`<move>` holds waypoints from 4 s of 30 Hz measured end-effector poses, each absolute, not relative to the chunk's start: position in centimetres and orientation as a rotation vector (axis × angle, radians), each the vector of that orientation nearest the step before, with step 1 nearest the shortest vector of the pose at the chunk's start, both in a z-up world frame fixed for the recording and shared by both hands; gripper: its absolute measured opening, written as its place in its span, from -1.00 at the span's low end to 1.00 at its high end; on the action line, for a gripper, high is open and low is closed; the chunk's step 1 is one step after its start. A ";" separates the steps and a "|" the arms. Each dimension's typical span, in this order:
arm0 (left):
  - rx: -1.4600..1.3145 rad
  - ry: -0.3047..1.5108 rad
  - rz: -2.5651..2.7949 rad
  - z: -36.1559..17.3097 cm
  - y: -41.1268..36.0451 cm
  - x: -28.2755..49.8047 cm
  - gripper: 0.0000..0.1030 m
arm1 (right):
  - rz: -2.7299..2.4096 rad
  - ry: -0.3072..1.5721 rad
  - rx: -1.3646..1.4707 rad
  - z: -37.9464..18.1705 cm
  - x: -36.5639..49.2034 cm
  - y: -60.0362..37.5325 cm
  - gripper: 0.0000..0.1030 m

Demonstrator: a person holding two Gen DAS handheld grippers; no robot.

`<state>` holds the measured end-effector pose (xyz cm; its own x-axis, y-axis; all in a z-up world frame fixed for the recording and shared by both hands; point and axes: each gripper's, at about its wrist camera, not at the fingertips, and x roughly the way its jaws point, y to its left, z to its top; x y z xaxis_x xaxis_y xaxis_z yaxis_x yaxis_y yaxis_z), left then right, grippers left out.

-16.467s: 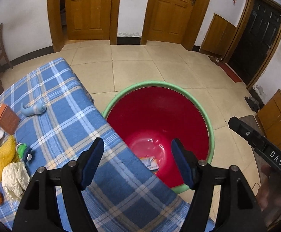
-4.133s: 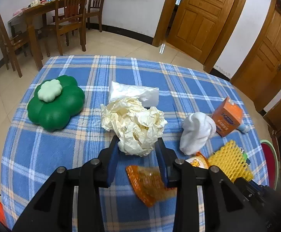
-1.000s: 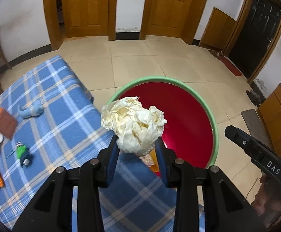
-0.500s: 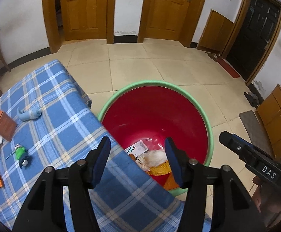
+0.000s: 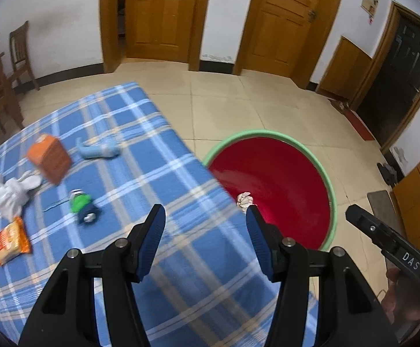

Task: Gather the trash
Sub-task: 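Move both open grippers back over the table, then grasp the orange rice-cracker snack bag with the left gripper, then grasp the green keychain toy with the right gripper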

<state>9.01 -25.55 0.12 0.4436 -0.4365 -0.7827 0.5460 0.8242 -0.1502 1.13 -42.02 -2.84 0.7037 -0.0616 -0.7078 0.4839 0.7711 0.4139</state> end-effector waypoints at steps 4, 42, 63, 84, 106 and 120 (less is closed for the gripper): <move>0.110 0.919 -0.563 0.3 -23.0 9.5 0.13 | -0.299 0.742 0.610 -2.4 1.8 -40.6 0.08; -0.016 0.978 -0.017 -4.7 -0.1 19.4 0.13 | -0.194 0.816 0.499 -2.0 5.8 -33.0 0.10; -0.044 1.019 -0.108 -4.2 -1.7 14.4 0.13 | -0.170 0.828 0.494 -2.2 6.2 -32.1 0.11; -0.061 1.015 -0.191 -4.3 -4.6 14.7 0.18 | -0.136 0.860 0.446 -2.2 7.7 -30.1 0.11; -0.127 0.988 -0.240 -5.1 -4.1 14.4 -0.19 | -0.008 0.908 0.309 -2.9 13.9 -24.1 0.11; -0.211 0.973 -0.196 -4.2 -1.9 13.9 -0.26 | 0.111 0.959 0.195 -5.1 19.8 -20.1 0.10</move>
<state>13.95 -1.92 -4.23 0.5483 -0.2580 -0.7955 0.0700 0.9621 -0.2637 19.84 -20.13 -5.15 0.5707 0.1799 -0.8012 -0.0079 0.9769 0.2138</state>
